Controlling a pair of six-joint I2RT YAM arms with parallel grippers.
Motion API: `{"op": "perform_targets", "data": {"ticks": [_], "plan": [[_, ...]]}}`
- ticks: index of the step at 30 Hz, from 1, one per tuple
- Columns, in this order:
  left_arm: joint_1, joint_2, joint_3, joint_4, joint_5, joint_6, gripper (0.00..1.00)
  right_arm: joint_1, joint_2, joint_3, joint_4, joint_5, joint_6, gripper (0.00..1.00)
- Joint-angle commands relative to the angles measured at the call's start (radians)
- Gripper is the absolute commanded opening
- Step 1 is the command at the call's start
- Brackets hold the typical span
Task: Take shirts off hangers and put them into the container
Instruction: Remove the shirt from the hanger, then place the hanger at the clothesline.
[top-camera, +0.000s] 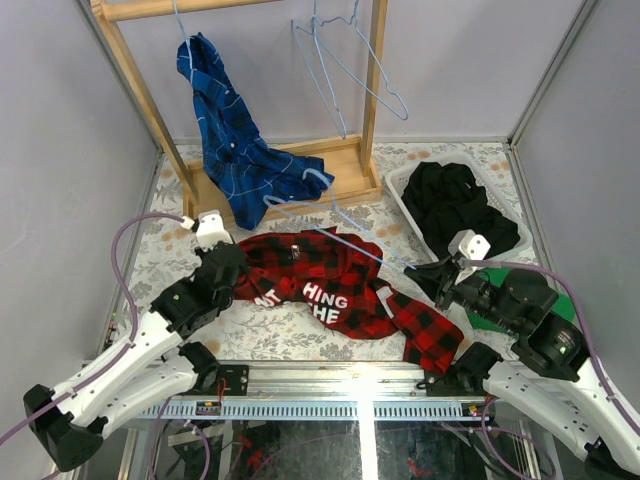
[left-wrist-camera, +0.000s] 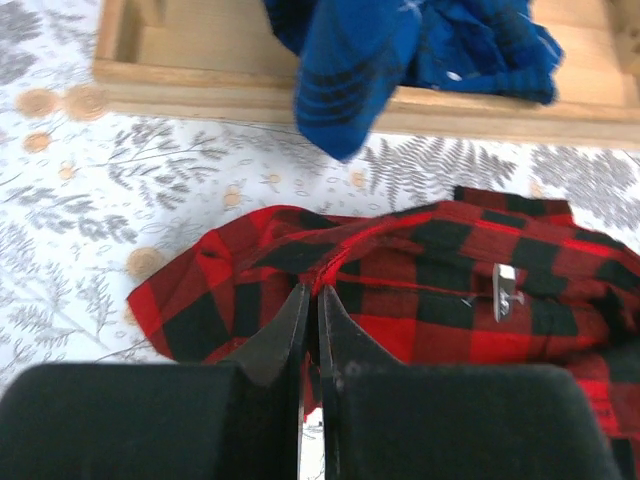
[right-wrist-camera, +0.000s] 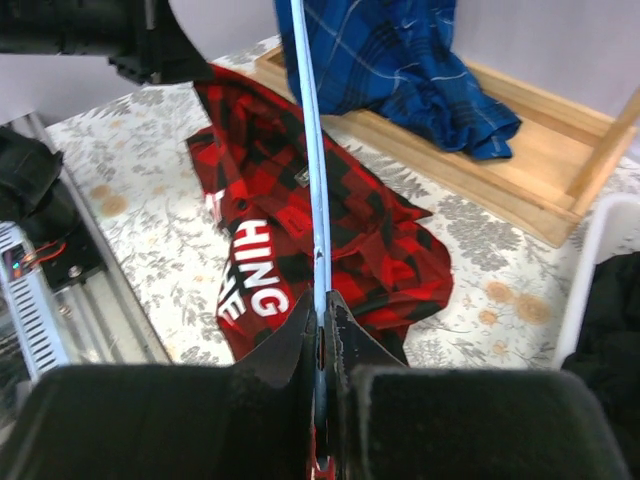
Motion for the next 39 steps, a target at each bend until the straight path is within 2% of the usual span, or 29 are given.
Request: {"op": "perform_targets", "data": {"ticks": [1, 4, 6, 8, 11, 12, 13, 14, 15, 19, 23, 26, 30, 34, 37, 39], "plan": [[0.007, -0.024, -0.02, 0.18, 0.269, 0.186, 0.0, -0.003, -0.028, -0.052, 0.169, 0.179, 0.011, 0.0], [0.006, 0.021, 0.033, 0.201, 0.579, 0.289, 0.0, -0.003, -0.013, -0.096, 0.269, 0.254, 0.038, 0.0], [0.005, 0.091, 0.113, 0.128, 0.742, 0.318, 0.0, -0.003, 0.001, -0.12, 0.322, 0.266, 0.051, 0.0], [0.003, 0.149, 0.173, 0.061, 0.841, 0.339, 0.0, -0.003, 0.016, -0.135, 0.357, 0.251, 0.059, 0.0], [-0.001, 0.206, 0.22, -0.021, 0.909, 0.363, 0.04, -0.003, 0.035, -0.146, 0.402, 0.238, 0.071, 0.0], [-0.002, 0.209, 0.233, -0.039, 0.9, 0.361, 0.1, -0.003, 0.04, -0.149, 0.416, 0.235, 0.076, 0.0], [-0.003, 0.205, 0.238, -0.046, 0.877, 0.357, 0.22, -0.003, 0.045, -0.153, 0.432, 0.229, 0.083, 0.0], [-0.003, 0.195, 0.239, -0.05, 0.842, 0.348, 0.42, -0.003, 0.05, -0.156, 0.444, 0.224, 0.083, 0.0], [-0.003, 0.183, 0.242, -0.053, 0.79, 0.339, 0.51, -0.002, 0.055, -0.158, 0.454, 0.225, 0.086, 0.0], [-0.003, 0.097, 0.232, -0.056, 0.558, 0.301, 0.76, -0.003, 0.084, -0.162, 0.5, 0.275, 0.123, 0.0], [-0.003, -0.022, 0.158, -0.001, 0.406, 0.274, 0.91, -0.003, 0.138, -0.156, 0.594, 0.302, 0.198, 0.0], [-0.003, -0.11, 0.073, 0.066, 0.367, 0.265, 0.99, -0.003, 0.216, -0.114, 0.637, 0.323, 0.261, 0.0], [-0.003, -0.159, 0.074, 0.069, 0.375, 0.252, 1.0, -0.004, 0.35, -0.007, 0.627, 0.35, 0.283, 0.0], [-0.003, -0.183, 0.067, 0.049, 0.314, 0.233, 1.0, -0.003, 0.467, 0.084, 0.634, 0.393, 0.322, 0.0], [-0.003, -0.185, 0.07, 0.035, 0.257, 0.201, 1.0, -0.003, 0.535, 0.033, 0.841, 0.427, 0.364, 0.0], [-0.002, -0.184, 0.07, 0.028, 0.25, 0.191, 1.0, -0.004, 0.6, 0.056, 0.911, 0.405, 0.372, 0.0]]}}
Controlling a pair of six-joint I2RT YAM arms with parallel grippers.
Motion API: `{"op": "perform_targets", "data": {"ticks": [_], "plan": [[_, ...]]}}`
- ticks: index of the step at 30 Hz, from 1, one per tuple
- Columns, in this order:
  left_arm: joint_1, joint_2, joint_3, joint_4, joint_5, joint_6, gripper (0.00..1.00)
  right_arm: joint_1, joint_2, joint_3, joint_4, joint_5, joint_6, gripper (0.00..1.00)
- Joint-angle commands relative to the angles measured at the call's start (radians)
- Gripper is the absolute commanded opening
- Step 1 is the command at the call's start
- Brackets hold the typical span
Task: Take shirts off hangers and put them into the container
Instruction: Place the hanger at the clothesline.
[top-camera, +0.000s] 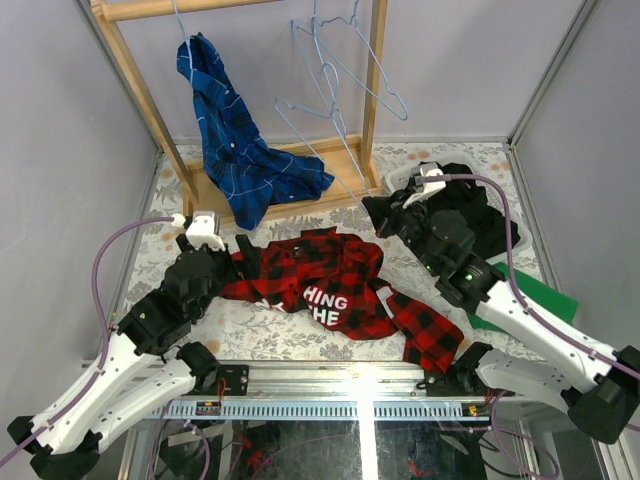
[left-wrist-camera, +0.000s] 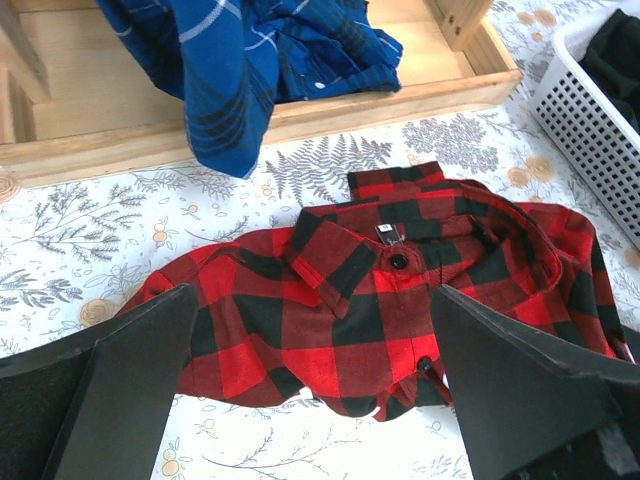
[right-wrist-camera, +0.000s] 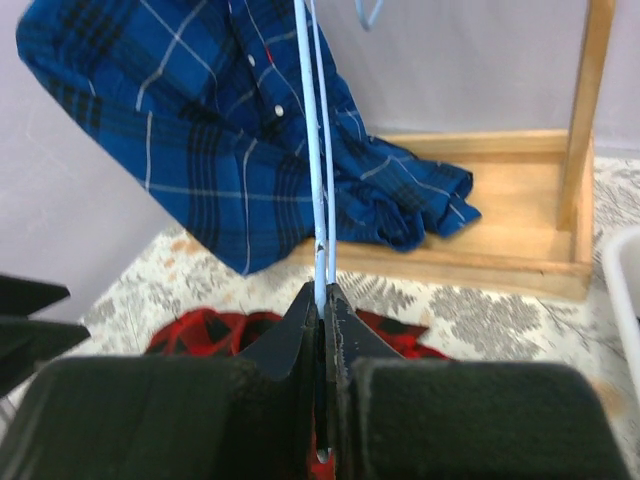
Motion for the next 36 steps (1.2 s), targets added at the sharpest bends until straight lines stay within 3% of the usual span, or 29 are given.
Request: {"op": "perform_targets", "data": {"ticks": [1, 4, 11, 16, 24, 36], "plan": [[-0.002, -0.007, -0.008, 0.032, -0.081, -0.049, 1.0, -0.003, 0.11, 0.068, 0.278, 0.014, 0.055, 0.0], [-0.001, -0.002, -0.001, 0.002, -0.088, -0.061, 1.0, -0.003, 0.189, 0.168, 0.283, -0.026, 0.043, 0.0], [-0.001, -0.024, 0.003, -0.021, -0.16, -0.104, 1.0, -0.004, 0.36, 0.369, 0.277, 0.057, 0.02, 0.0], [-0.001, -0.061, -0.018, -0.03, -0.264, -0.177, 1.0, -0.003, 0.449, 0.446, 0.353, 0.018, 0.029, 0.0], [0.001, -0.056, -0.022, -0.092, -0.467, -0.349, 1.0, -0.003, 0.617, 0.745, 0.164, 0.102, -0.07, 0.0], [0.006, 0.05, 0.007, -0.127, -0.474, -0.39, 1.0, -0.016, 0.808, 1.049, -0.138, 0.129, -0.091, 0.0]]}}
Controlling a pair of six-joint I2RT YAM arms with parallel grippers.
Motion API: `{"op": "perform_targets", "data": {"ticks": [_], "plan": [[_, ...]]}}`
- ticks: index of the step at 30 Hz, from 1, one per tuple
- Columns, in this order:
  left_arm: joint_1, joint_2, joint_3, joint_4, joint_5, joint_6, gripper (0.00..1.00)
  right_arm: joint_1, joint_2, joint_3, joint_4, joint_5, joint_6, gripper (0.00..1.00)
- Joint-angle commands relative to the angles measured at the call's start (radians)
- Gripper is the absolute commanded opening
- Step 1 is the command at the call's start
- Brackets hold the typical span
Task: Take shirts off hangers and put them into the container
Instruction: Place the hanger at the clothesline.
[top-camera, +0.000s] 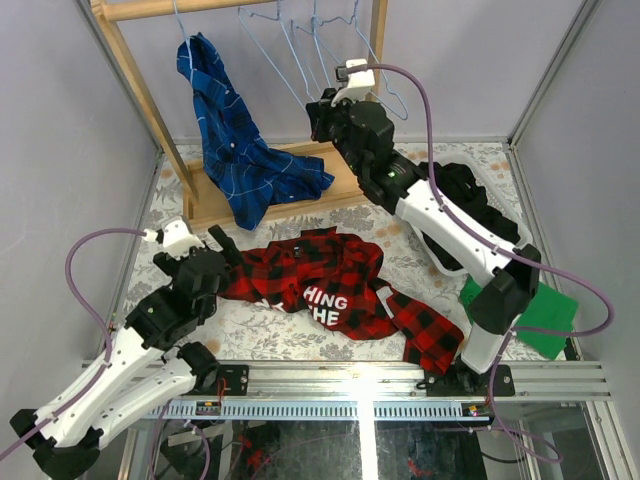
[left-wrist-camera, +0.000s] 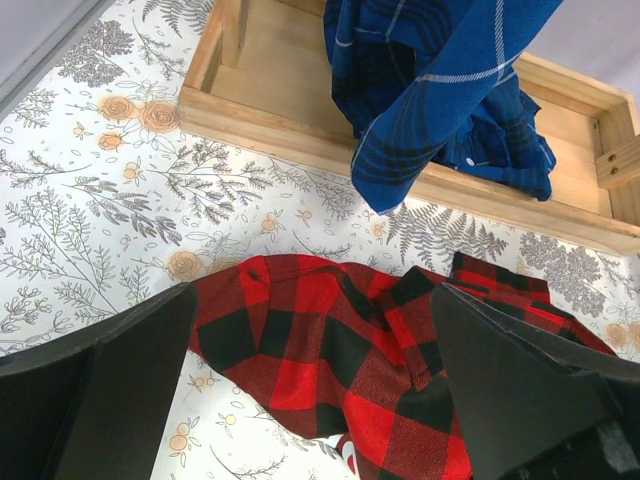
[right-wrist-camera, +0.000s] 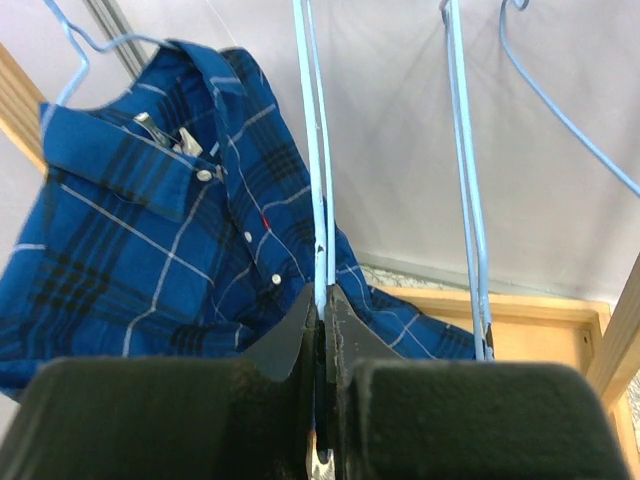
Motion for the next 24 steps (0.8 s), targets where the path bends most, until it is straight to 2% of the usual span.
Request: {"op": "perform_targets", "data": {"ticks": [1, 4, 9, 10, 13, 17, 20, 24], "plan": [[0.006, 0.021, 0.018, -0.004, -0.041, -0.041, 1.0, -0.013, 0.028, 0.103, -0.094, 0.033, -0.019, 0.0], [0.008, 0.036, 0.02, -0.015, -0.047, -0.041, 1.0, -0.014, 0.042, 0.128, -0.144, 0.048, -0.025, 0.0], [0.015, 0.037, 0.043, -0.034, -0.046, -0.028, 1.0, -0.015, 0.004, 0.066, -0.115, 0.033, -0.027, 0.01], [0.016, 0.03, 0.044, -0.036, -0.044, -0.027, 1.0, -0.015, -0.005, 0.055, -0.107, 0.022, -0.029, 0.03], [0.02, -0.003, 0.038, -0.04, -0.034, -0.054, 1.0, -0.015, -0.035, 0.038, -0.095, -0.009, -0.045, 0.2], [0.02, -0.057, 0.015, -0.016, 0.012, -0.017, 1.0, -0.015, -0.071, 0.019, -0.102, -0.046, -0.087, 0.48], [0.02, -0.072, 0.008, -0.007, 0.024, -0.006, 1.0, -0.016, -0.138, -0.026, -0.1, -0.078, -0.115, 0.63], [0.021, -0.053, 0.023, -0.001, 0.045, 0.024, 1.0, -0.015, -0.243, -0.147, -0.078, -0.101, -0.143, 0.76]]}}
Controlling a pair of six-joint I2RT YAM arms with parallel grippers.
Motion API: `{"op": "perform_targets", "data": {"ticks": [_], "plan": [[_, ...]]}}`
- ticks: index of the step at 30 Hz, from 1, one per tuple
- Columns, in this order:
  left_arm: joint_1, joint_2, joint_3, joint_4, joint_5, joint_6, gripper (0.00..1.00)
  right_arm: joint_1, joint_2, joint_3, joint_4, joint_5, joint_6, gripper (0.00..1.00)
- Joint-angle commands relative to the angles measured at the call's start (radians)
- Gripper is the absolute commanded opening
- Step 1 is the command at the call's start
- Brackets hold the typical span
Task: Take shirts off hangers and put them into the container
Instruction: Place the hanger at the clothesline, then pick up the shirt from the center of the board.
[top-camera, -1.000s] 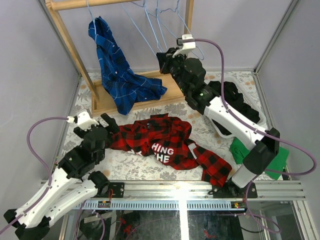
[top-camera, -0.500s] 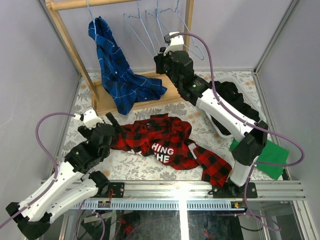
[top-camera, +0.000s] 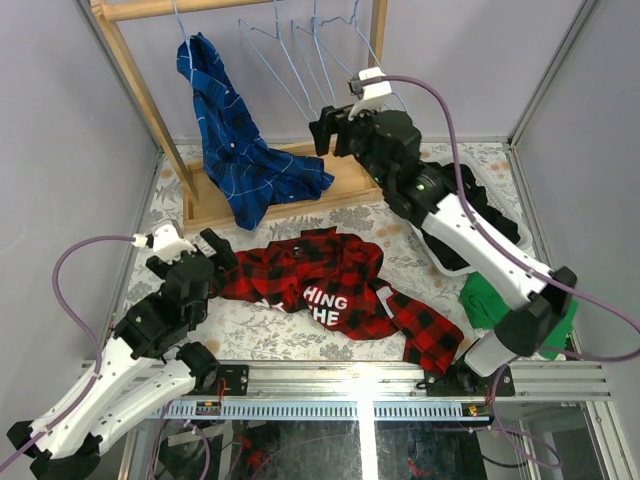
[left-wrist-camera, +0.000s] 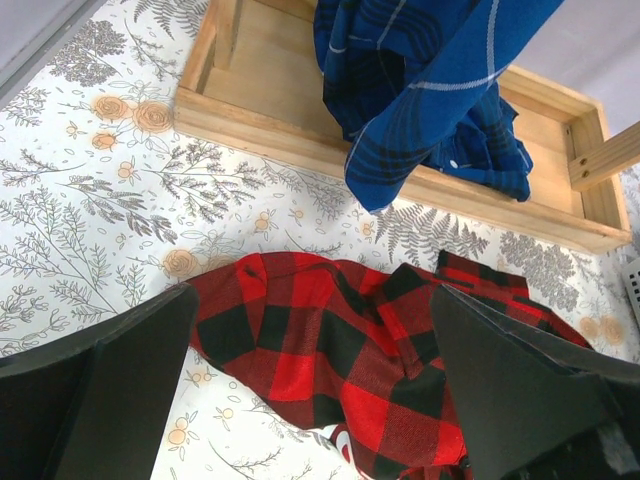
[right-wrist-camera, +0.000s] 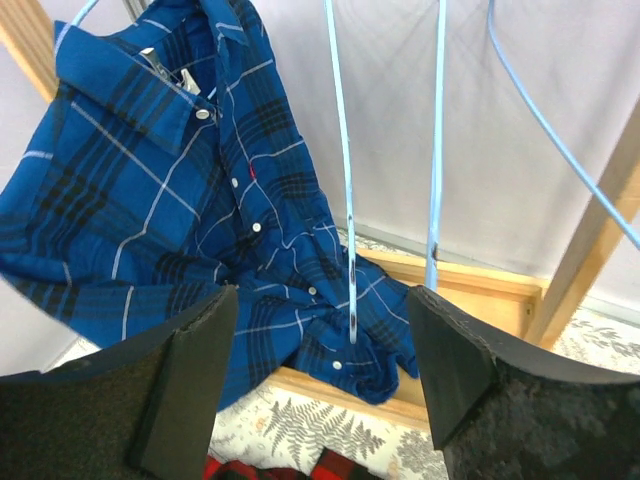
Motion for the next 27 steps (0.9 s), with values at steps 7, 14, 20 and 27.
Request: {"op": "perform_targets", "data": {"ticks": [7, 14, 20, 27], "plan": [[0.007, 0.033, 0.023, 0.018, -0.027, 0.009, 1.0, -0.006, -0.429, -0.484, 0.164, 0.018, -0.009, 0.83], [0.007, 0.022, 0.007, 0.058, -0.011, 0.029, 1.0, -0.007, -0.629, -0.9, 0.227, 0.012, 0.193, 0.87], [0.008, 0.053, 0.013, 0.051, 0.017, 0.035, 1.0, -0.006, -0.492, -0.977, 0.163, -0.146, 0.196, 0.95], [0.007, 0.077, 0.02, 0.032, 0.027, 0.035, 1.0, -0.007, -0.17, -0.728, -0.019, -0.329, 0.305, 0.99]]}}
